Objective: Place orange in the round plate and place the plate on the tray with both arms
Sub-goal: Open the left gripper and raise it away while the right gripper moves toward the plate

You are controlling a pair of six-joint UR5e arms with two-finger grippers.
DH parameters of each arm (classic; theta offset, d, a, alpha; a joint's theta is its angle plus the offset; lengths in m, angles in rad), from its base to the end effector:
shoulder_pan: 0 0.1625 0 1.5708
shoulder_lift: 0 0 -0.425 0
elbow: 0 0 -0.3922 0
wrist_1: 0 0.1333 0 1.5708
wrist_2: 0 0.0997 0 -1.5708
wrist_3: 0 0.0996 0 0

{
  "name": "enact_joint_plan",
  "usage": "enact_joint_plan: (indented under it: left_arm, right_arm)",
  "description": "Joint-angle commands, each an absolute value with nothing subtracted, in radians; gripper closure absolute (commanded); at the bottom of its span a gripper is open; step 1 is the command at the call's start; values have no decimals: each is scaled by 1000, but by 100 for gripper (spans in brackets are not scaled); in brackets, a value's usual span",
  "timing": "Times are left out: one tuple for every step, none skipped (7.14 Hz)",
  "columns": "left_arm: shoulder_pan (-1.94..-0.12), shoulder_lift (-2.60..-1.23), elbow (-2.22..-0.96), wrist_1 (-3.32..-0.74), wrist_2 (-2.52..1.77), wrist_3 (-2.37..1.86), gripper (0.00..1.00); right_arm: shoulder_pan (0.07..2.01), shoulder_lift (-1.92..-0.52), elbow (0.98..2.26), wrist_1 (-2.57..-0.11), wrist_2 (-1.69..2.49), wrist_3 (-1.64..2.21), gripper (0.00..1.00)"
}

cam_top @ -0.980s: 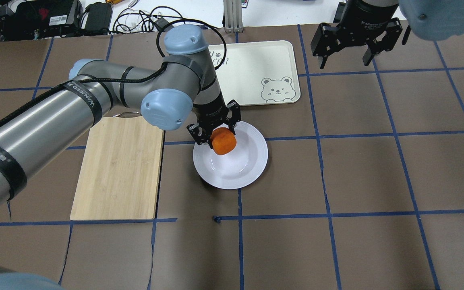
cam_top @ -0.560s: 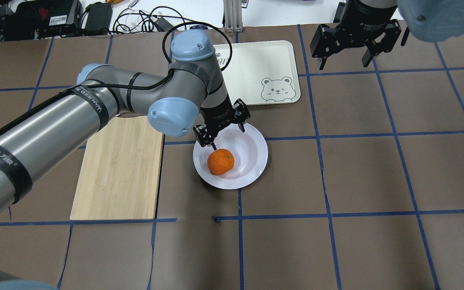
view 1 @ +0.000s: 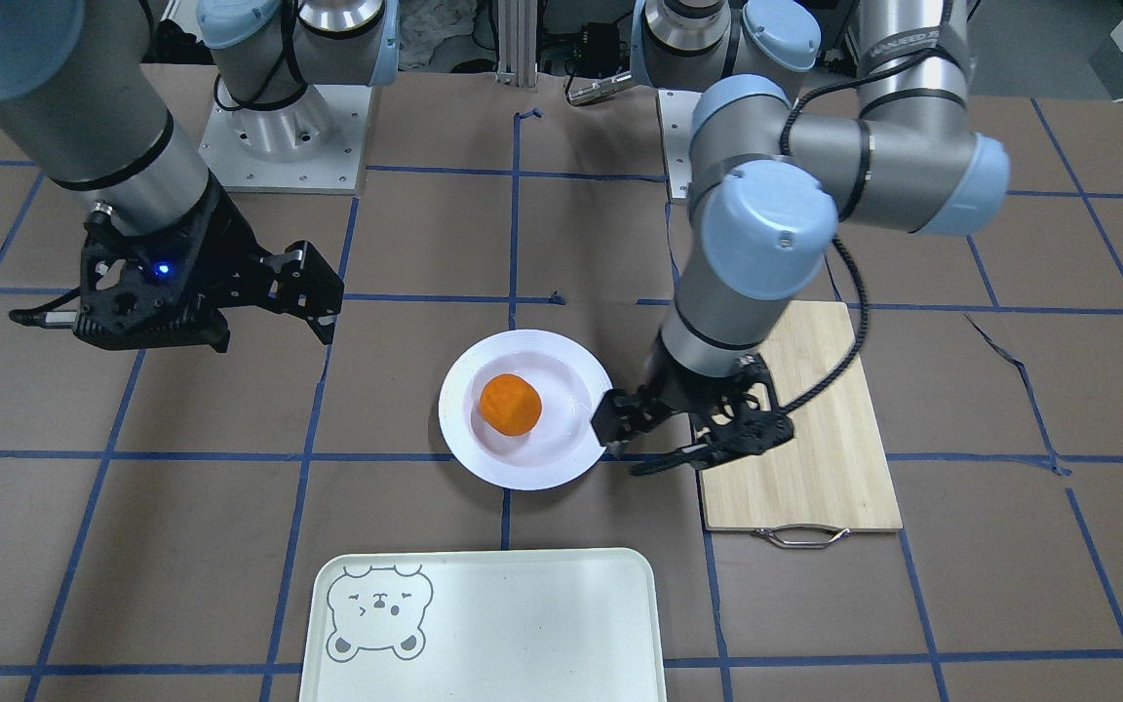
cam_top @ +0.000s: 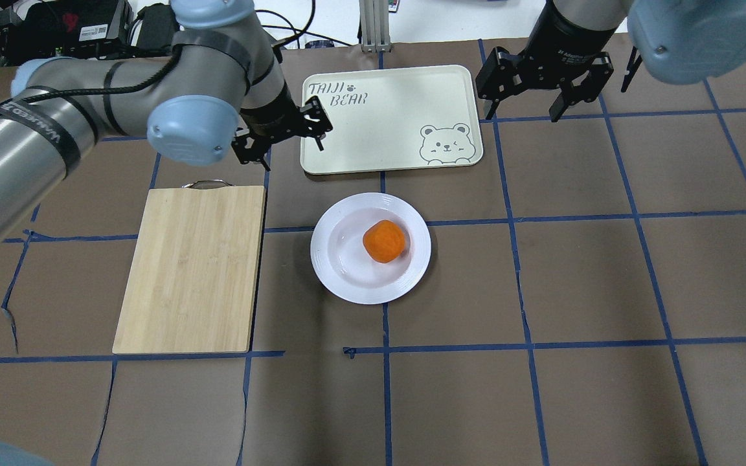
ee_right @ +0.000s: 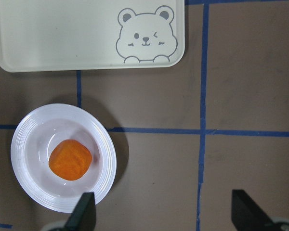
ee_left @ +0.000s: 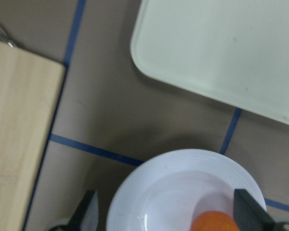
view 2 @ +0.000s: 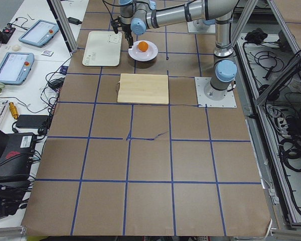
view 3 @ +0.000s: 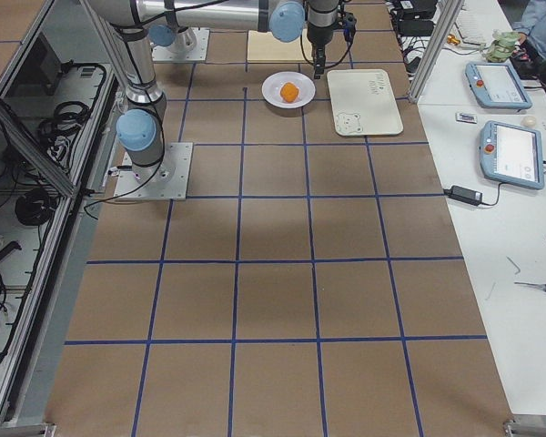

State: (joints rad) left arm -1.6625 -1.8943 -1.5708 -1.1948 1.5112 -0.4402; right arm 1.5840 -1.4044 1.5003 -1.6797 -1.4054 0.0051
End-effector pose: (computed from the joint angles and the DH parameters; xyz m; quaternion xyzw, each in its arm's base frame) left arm -0.1947 -0.5964 0.3467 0.1725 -0.9842 0.0175 0.0356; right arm 0.1571 -0.5597 0.4471 -0.0046 0.9966 -0.0057 0.0827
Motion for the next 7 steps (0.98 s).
enact_joint_plan:
  left_arm:
    - [-1522, -1859, -1554, -1261, 1526, -384, 0]
    - [-1449, -1849, -1549, -1287, 1513, -280, 0]
    - [-1437, -1833, -1551, -1290, 1516, -228, 0]
    - [-1434, -1791, -1551, -1302, 1514, -206, 0]
    - [-1437, -1760, -1566, -1322, 1520, -162, 0]
    - [-1442, -1743, -1571, -1388, 1526, -152, 0]
    - [-1466, -1730, -1578, -1385, 1508, -56, 0]
  right_arm:
    - [1592, -1350, 1551, -1736, -1362, 11, 0]
    - [1592, -1339, 1602, -1768, -1270, 11, 0]
    - [1594, -1327, 1683, -1870, -1197, 18, 0]
    - [1598, -1304, 1774, -1981, -1193, 21, 0]
    - [1598, -1280, 1867, -2134, -1192, 18, 0]
    - [1598, -1267, 1932, -2231, -1154, 18, 0]
    - [1604, -1228, 1972, -2314, -1091, 26, 0]
